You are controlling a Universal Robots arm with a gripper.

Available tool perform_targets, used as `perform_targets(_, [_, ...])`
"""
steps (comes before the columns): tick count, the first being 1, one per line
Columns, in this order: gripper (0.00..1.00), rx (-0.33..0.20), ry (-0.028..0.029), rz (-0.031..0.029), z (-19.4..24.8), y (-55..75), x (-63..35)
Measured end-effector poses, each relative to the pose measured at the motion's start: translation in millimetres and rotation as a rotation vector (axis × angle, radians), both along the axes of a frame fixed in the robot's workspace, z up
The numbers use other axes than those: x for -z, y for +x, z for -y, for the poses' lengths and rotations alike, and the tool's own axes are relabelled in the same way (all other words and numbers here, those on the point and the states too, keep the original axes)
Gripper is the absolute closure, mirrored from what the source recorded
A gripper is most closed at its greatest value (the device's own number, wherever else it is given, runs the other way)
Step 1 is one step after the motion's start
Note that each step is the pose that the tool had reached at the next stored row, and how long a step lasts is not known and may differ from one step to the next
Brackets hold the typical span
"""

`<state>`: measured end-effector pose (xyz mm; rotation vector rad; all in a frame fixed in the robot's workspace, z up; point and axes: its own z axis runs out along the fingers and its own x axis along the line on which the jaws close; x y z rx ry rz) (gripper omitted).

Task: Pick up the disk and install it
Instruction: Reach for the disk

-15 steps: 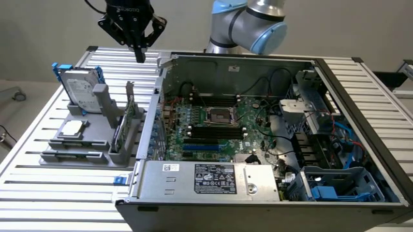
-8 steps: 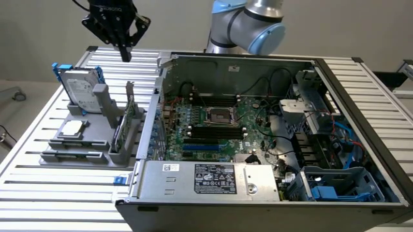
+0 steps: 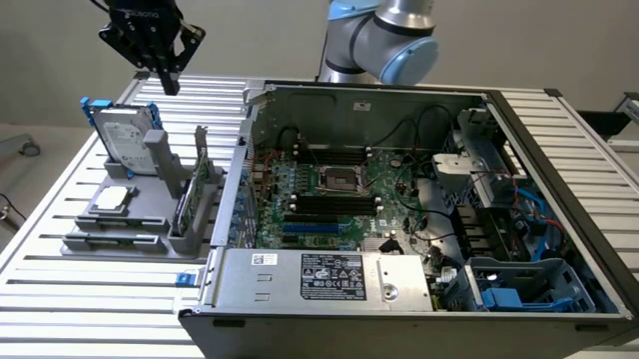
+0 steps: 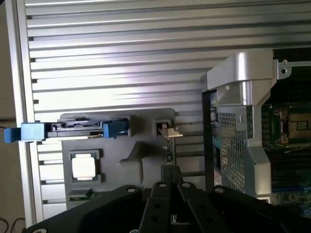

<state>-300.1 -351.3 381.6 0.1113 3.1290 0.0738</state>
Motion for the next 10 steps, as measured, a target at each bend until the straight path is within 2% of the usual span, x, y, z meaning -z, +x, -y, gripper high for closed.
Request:
perform_targets(5, [0.89, 0.000, 0.0001, 0.0000, -3.9, -22.7, 1.7])
perform_targets(10, [0.89, 0.000, 0.0000, 0.0000, -10.7, -45.6, 2.6])
